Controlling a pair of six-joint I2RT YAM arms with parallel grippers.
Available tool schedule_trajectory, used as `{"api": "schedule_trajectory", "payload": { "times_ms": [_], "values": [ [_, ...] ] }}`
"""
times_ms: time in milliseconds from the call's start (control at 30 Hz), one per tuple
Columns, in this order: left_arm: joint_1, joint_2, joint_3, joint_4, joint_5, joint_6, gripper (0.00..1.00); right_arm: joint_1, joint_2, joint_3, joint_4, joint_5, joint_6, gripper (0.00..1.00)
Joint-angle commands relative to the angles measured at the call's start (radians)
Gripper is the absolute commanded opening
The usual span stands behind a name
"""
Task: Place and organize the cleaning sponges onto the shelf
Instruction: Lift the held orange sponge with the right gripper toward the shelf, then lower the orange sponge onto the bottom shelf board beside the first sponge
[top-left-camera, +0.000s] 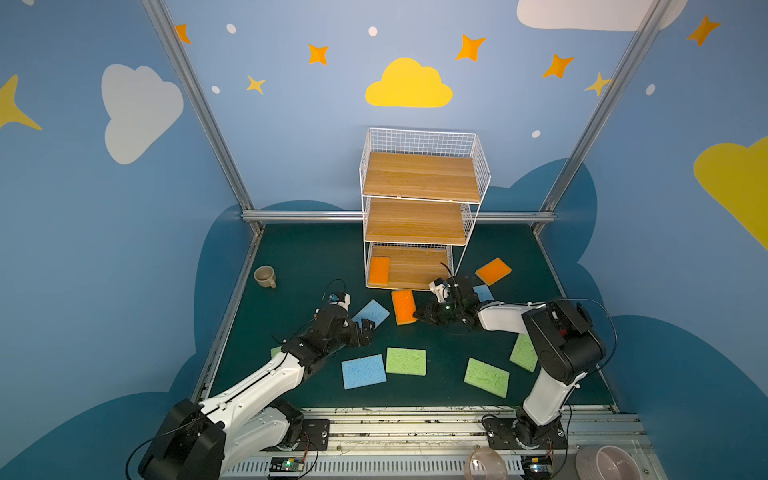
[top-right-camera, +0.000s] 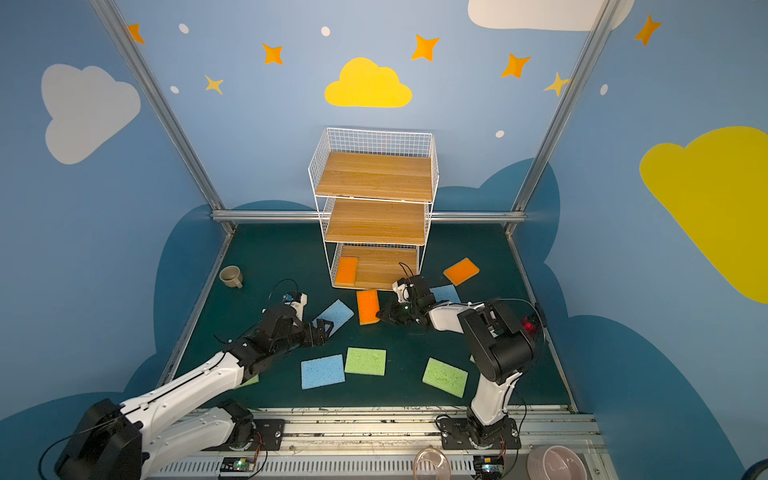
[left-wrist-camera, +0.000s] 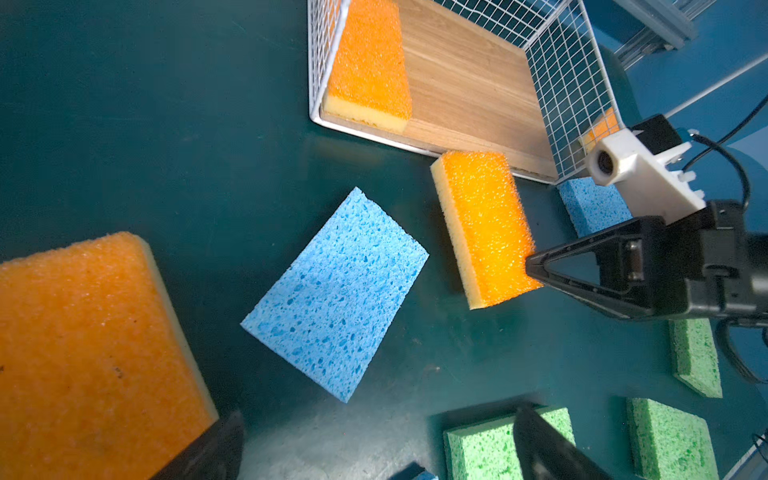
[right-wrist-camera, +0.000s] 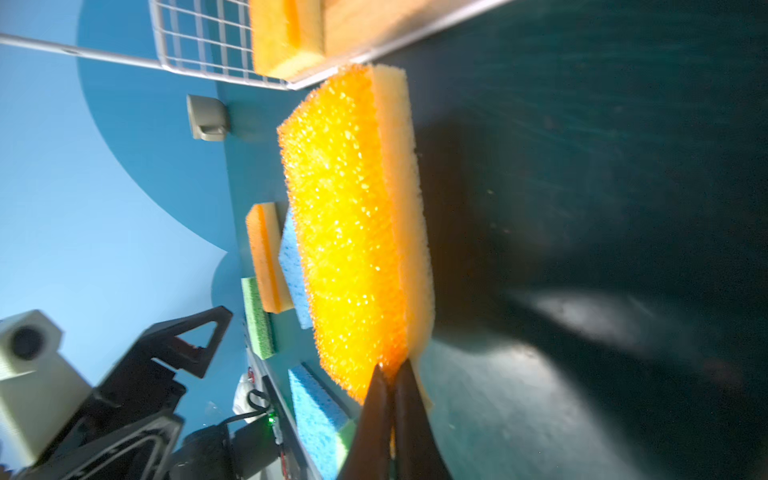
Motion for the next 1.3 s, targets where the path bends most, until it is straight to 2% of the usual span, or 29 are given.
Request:
{"api": "schedule_trajectory", "payload": {
  "times_ms": [0, 333, 733, 1267],
  "values": [
    [0.010, -0.025, -0.018, -0.019, -0.013, 0.009, 1.00, 0.003, -0.035, 0.018, 0.033, 0.006, 0.036, 0.00],
    [0.022, -0.104, -0.068, -0.033, -0.017, 0.005, 1.00, -0.010, 0.078, 0.135, 0.087, 0.010, 0.114, 0.00],
    [0.026, -0.211, -0.120, -0.052, -0.037, 0.009, 1.00, -0.034, 0.194, 0.320, -0.019, 0.026, 0.095, 0.00],
    [0.029, -0.208, -0.156, -0.019, -0.076, -0.013, 1.00, -0.056, 0.318, 0.461, -0.102, 0.129, 0.115, 0.00]
  ]
}}
